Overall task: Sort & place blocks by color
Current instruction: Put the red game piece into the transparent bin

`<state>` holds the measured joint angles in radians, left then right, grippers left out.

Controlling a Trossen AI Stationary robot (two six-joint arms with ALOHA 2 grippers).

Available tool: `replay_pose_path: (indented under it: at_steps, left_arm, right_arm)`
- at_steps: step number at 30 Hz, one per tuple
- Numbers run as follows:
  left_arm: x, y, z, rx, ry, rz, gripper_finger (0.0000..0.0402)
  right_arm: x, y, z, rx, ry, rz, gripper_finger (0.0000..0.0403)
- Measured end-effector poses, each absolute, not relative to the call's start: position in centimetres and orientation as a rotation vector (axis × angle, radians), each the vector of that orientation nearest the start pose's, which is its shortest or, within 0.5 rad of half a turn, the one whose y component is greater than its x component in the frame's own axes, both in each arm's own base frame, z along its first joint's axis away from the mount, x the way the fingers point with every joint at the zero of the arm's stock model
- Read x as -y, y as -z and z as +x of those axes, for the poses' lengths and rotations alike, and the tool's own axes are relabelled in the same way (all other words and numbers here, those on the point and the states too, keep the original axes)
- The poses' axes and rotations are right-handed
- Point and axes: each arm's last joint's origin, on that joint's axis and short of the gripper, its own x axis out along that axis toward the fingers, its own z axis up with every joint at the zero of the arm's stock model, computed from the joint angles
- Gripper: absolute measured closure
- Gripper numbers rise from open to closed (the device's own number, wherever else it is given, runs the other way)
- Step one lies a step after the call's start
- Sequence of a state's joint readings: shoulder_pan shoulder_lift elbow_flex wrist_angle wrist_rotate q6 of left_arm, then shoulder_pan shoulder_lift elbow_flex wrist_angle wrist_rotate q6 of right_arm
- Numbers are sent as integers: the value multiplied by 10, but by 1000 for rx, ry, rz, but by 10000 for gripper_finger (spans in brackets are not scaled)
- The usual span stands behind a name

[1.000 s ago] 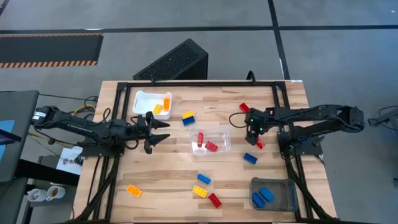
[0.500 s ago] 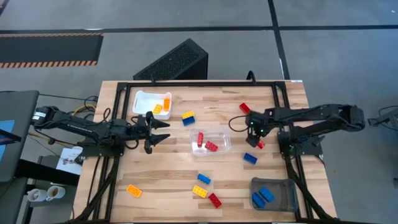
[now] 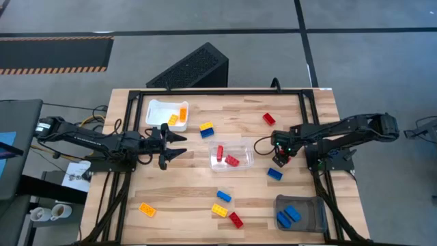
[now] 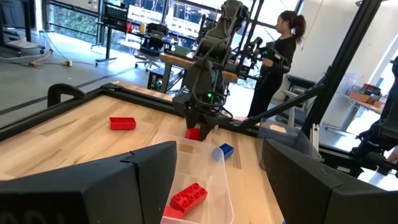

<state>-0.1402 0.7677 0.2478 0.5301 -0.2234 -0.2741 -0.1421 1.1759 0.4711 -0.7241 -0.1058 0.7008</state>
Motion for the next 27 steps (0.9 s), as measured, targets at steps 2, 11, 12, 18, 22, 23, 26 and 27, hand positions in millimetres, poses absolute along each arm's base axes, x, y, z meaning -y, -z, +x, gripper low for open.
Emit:
replay_pose_path:
  at_steps: [2,11,12,18,22,23,26,27]
  left_arm:
    - [17,-218,168,16,-82,-275,178]
    - [17,-216,168,-2,-84,-271,178]
    - [17,-216,168,-2,-84,-271,178]
    - [17,-216,168,-1,-102,-271,178]
    - [16,-216,168,0,-110,-271,178]
    - [16,-216,168,0,-110,-271,178]
    - [16,-216,168,-1,-110,-271,178]
    - [16,-216,168,-1,-110,-271,178]
  right_arm:
    - [20,-138,157,-1358,531,752,164]
    - [32,-150,167,-1279,489,716,325]
    - [34,-157,173,-1246,478,708,325]
    - [48,-215,211,-969,358,594,325]
    - [51,-246,235,-741,255,505,325]
    - [50,-249,241,-713,218,484,325]
    - [46,-242,256,-712,126,460,325]
    - [44,-240,261,-716,111,458,324]
